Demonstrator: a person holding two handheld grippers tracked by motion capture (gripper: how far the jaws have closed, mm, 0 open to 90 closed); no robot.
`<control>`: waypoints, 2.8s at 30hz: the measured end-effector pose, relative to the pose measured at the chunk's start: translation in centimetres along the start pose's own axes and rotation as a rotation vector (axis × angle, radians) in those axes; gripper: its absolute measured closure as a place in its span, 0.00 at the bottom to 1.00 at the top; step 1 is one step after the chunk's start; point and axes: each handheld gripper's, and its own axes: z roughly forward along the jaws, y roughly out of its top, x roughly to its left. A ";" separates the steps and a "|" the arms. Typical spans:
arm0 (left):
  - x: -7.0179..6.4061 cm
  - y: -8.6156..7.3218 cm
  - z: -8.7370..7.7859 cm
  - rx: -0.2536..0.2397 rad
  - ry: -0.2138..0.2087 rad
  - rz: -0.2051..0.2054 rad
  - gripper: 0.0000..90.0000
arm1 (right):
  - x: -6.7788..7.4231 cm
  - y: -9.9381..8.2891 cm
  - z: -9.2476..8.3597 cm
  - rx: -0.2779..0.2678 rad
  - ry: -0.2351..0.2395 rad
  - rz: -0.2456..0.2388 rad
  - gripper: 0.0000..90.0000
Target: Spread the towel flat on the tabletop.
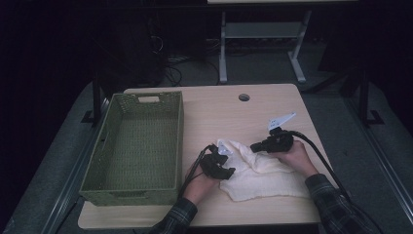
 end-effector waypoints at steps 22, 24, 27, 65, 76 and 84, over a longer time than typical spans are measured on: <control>0.1 -0.1 0.0 -0.004 -0.004 0.000 0.55 | 1.1 -0.5 -3.2 -0.073 -0.078 -0.042 0.82; 0.0 -0.1 0.0 -0.004 -0.004 -0.001 0.55 | 0.7 -1.2 -3.4 -0.057 -0.080 -0.011 0.80; 0.0 -0.1 0.0 -0.003 -0.003 0.001 0.55 | 0.2 -2.4 -3.5 -0.030 -0.075 0.014 0.77; 0.0 -0.1 0.0 -0.005 0.000 0.005 0.55 | 7.2 -5.1 -5.4 -0.012 -0.019 -0.170 0.84; 0.0 -0.1 0.0 -0.008 0.001 0.004 0.55 | 1.8 -4.6 -4.8 -0.022 -0.064 -0.031 0.80; -0.1 -0.1 0.0 -0.010 0.004 0.008 0.55 | 2.6 -5.2 -2.7 0.080 -0.029 -0.048 0.80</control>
